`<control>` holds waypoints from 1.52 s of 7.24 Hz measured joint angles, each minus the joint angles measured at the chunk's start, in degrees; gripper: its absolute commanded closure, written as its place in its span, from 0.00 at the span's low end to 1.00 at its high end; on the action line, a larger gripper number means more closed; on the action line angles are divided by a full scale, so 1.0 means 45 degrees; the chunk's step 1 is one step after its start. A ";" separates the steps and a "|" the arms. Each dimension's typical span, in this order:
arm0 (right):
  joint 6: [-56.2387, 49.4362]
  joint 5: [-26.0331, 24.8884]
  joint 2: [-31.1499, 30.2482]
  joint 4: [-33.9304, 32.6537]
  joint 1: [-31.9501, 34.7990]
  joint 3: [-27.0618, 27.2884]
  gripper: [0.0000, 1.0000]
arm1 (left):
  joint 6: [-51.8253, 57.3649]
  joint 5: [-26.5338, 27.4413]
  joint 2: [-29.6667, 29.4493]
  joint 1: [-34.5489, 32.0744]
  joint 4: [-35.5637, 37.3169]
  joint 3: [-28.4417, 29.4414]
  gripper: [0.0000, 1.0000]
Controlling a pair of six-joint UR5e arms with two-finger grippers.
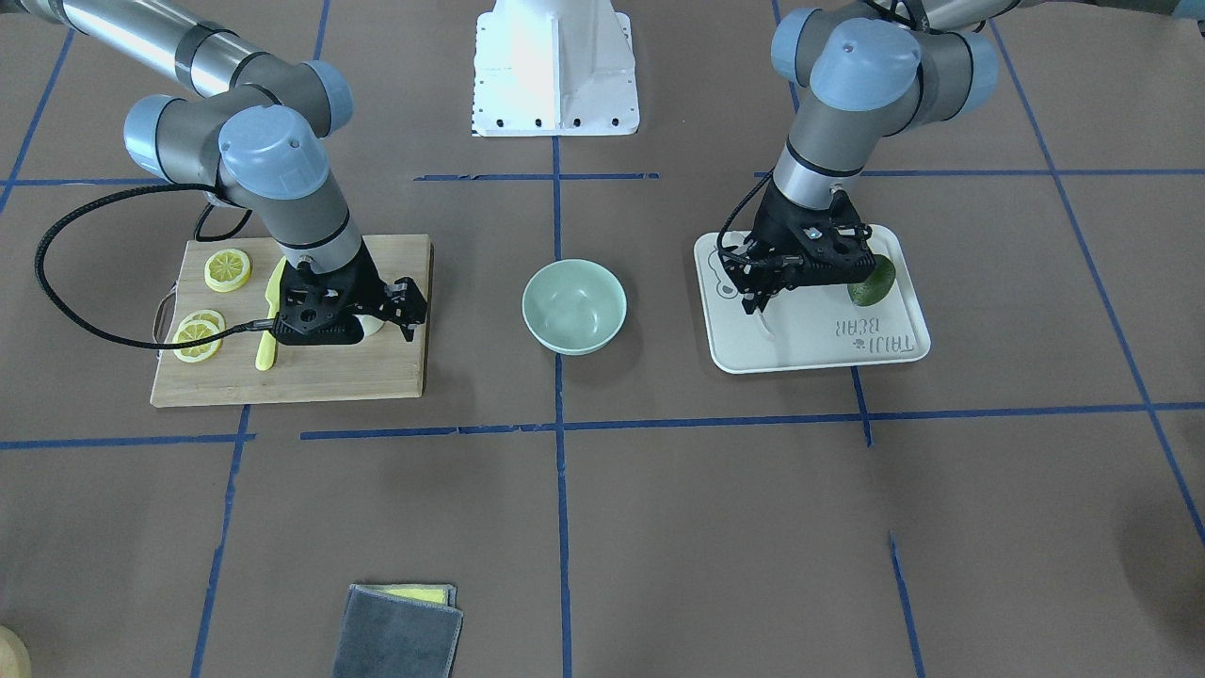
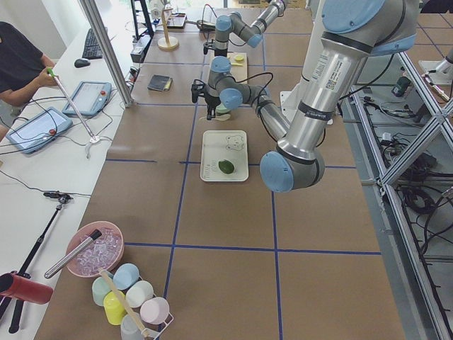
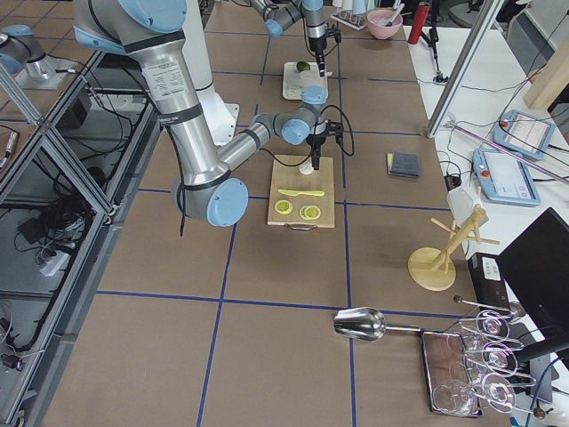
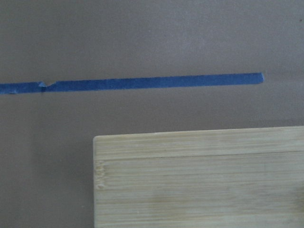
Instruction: Put spoon and bun in bowl
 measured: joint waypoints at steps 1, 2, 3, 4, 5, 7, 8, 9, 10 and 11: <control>0.0014 0.0176 -0.0153 -0.0031 0.0004 0.0091 0.03 | -0.0063 0.0000 -0.0090 -0.0002 -0.0031 0.0030 1.00; 0.0022 0.0314 -0.0345 -0.0048 0.0004 0.0168 0.34 | -0.0187 0.0000 -0.0223 -0.0003 -0.0051 0.0078 1.00; 0.0025 0.0379 -0.0455 -0.0061 0.0004 0.0205 0.91 | -0.0269 -0.0001 -0.0372 -0.0004 -0.0066 0.0148 1.00; 0.0022 0.0409 -0.0502 -0.0066 0.0003 0.0208 1.00 | -0.0315 0.0000 -0.0573 -0.0004 -0.0082 0.0327 1.00; 0.0014 0.0506 -0.0507 -0.0064 0.0006 0.0211 1.00 | -0.0334 0.0000 -0.0803 -0.0004 -0.0095 0.0573 1.00; 0.0011 0.0806 -0.0492 -0.0056 0.0030 0.0282 1.00 | -0.0758 0.0012 -0.1175 -0.0013 -0.0274 0.0905 1.00; 0.0019 0.0858 -0.0493 -0.0063 0.0048 0.0337 1.00 | -0.1862 0.0022 -0.1422 0.0004 -0.0974 0.1322 1.00; 0.0024 0.0881 -0.0491 -0.0067 0.0087 0.0388 1.00 | -0.3137 0.0041 -0.1816 0.0036 -0.2056 0.2089 1.00; 0.0022 0.0909 -0.0484 -0.0087 0.0173 0.0478 1.00 | -0.4010 0.0067 -0.2260 0.0079 -0.2933 0.2864 1.00; 0.0010 0.1066 -0.0469 -0.0212 0.0377 0.0640 1.00 | -0.4415 0.0085 -0.2643 0.0119 -0.3412 0.3355 1.00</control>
